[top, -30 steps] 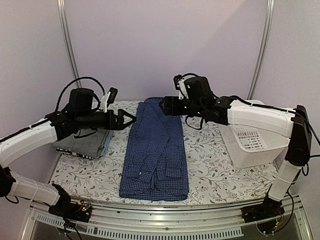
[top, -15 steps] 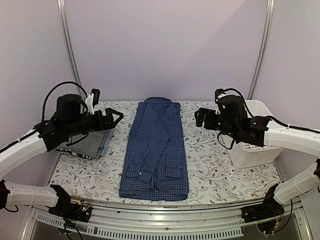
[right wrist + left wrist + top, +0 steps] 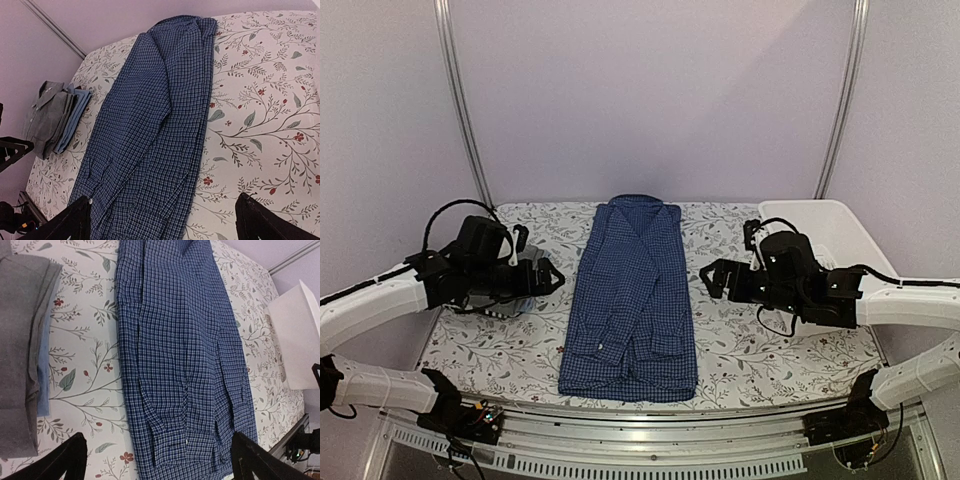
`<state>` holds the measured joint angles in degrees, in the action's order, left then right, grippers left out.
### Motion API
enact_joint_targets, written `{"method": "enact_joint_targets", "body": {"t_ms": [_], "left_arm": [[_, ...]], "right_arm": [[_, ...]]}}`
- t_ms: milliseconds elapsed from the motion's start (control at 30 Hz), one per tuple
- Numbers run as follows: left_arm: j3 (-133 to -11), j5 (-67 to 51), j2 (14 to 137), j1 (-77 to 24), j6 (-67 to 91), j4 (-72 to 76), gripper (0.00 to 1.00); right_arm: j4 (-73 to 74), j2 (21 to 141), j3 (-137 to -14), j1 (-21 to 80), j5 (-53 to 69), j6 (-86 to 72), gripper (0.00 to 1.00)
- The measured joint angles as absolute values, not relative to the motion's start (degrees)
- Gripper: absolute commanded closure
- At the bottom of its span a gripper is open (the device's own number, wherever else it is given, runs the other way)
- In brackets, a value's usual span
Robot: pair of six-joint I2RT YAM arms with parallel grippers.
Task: Fold and stack the long sleeve shirts
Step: Pick up the rectangle-folded shirt from the center of the board.
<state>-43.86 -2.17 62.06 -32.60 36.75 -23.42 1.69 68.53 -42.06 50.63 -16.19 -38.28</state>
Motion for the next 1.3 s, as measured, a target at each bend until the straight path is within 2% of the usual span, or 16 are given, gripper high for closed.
{"method": "enact_joint_targets", "body": {"t_ms": [267, 533, 600, 700, 800, 1100, 1300], "left_arm": [[-36.07, -7.35, 56.73, -33.67, 40.01, -26.61, 0.0], [-28.97, -10.87, 55.61, -38.09, 46.19, -26.81, 0.0], [-27.18, -11.81, 55.55, -39.22, 47.4, -26.61, 0.03], [-25.47, -12.95, 56.1, -39.97, 48.9, -25.63, 0.14], [-24.01, -14.28, 57.3, -40.71, 50.13, -23.88, 0.22], [-22.33, -16.62, 63.61, -41.1, 51.94, -17.39, 0.37], [-24.6, -17.54, 71.18, -40.95, 50.78, -11.97, 0.42]], "right_arm": [[8.6, 75.94, -43.55, 60.97, -16.53, -40.95, 0.01], [7.27, 80.66, -42.46, 61.82, -3.84, -43.88, 0.1], [6.35, 81.38, -40.97, 61.82, -0.82, -44.56, 0.14], [6.35, 83.09, -39.72, 61.84, 2.35, -46.09, 0.22], [6.24, 85.25, -39.55, 61.84, 4.71, -47.81, 0.27], [3.92, 86.65, -36.88, 58.98, 8.62, -51.72, 0.28], [-1.06, 87.88, -35.92, 54.15, 12.19, -53.06, 0.3]]}}
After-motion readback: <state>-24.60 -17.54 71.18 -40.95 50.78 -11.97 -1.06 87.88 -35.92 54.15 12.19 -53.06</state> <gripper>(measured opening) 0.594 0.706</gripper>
